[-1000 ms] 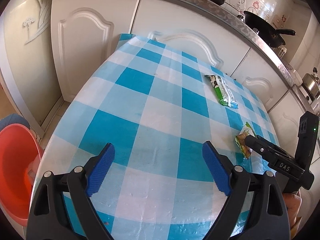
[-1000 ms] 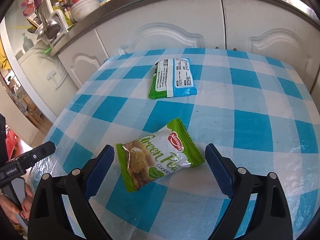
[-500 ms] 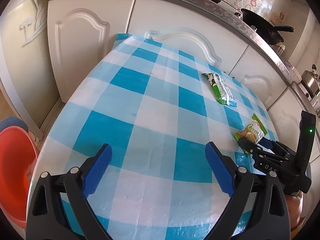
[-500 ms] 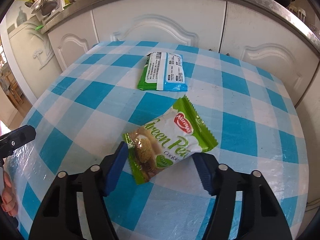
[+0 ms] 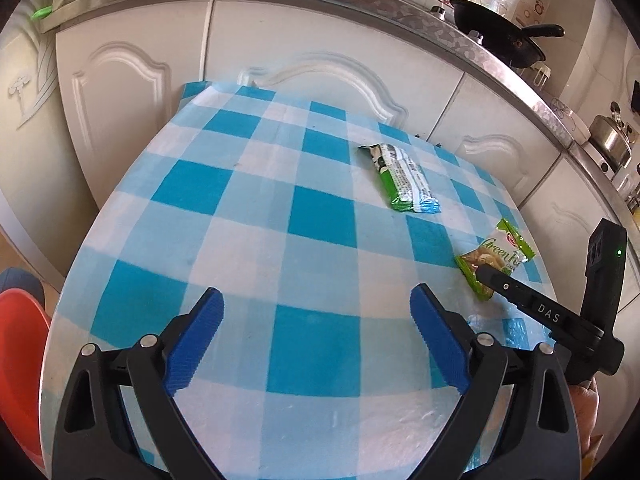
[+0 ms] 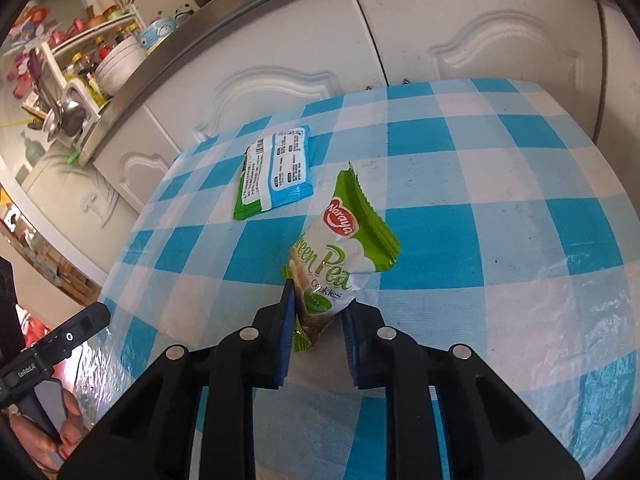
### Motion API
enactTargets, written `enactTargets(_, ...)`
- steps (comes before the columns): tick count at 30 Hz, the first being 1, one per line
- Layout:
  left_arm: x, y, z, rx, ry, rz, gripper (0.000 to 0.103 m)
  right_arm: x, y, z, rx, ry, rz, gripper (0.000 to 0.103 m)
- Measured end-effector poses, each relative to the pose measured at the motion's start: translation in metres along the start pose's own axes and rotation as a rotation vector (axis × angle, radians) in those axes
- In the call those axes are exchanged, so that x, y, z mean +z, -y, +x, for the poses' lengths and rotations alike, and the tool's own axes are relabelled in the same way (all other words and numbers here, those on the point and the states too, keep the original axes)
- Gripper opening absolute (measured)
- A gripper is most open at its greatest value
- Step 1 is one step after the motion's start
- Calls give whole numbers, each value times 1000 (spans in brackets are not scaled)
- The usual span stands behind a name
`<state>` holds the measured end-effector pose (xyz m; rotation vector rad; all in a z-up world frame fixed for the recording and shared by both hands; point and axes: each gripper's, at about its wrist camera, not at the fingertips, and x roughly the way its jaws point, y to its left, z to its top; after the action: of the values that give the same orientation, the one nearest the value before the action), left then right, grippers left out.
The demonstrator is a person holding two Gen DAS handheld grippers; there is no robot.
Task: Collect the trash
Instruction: 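Close the left tool on the green-and-white snack packet, then carry both snack packets over to the red bucket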
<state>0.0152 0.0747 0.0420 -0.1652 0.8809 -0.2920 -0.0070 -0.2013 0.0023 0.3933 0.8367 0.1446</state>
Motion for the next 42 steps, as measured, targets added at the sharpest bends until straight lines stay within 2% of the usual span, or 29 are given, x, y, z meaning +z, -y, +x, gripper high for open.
enactTargets(4, 16, 28, 16, -11, 5, 26, 95, 1, 14, -10, 46, 50, 61, 22)
enactTargets(10, 50, 72, 53, -15, 15, 45, 95, 3, 25, -18, 63, 93, 106, 22)
enactTargets(17, 79, 113, 111, 53, -31, 128, 95, 4, 30, -19, 75, 107, 125, 22)
enactTargets(21, 88, 122, 138, 104, -55, 161, 95, 4, 32, -19, 86, 110, 134, 22)
enactTargets(25, 96, 121, 156, 123, -77, 141, 95, 4, 33, -19, 96, 111, 141, 22)
enactTargets(34, 101, 122, 168, 172, -79, 149, 94, 4, 36, -20, 108, 110, 158, 22)
enactTargets(36, 100, 123, 168, 182, -77, 152, 91, 5, 37, -20, 108, 108, 160, 22)
enactTargets(42, 98, 129, 166, 199, -51, 185, 69, 5, 35, -19, 101, 104, 151, 22)
